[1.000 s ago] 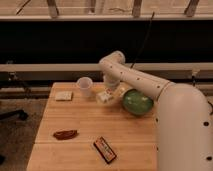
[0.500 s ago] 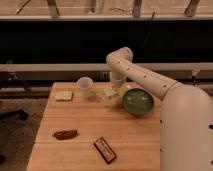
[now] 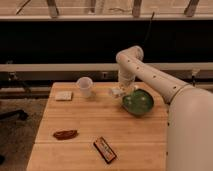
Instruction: Place the bottle in the ceramic bowl
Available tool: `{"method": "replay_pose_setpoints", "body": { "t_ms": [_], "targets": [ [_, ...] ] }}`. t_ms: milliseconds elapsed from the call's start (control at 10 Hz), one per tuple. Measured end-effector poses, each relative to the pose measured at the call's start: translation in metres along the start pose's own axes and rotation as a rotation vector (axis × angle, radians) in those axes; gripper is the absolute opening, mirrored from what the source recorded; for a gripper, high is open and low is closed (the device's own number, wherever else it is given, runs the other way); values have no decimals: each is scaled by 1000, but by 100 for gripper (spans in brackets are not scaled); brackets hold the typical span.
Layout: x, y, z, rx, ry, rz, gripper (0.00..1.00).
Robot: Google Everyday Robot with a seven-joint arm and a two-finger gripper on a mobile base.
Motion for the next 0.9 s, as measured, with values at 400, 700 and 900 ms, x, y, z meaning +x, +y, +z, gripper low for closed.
{"method": "replay_pose_setpoints", "body": {
  "t_ms": [400,700,900],
  "targets": [
    [22,15,0,-7,1,35,6],
    [21,16,0,-6,-9,48,6],
    [38,28,1,-8,-7,61,6]
  ]
}}
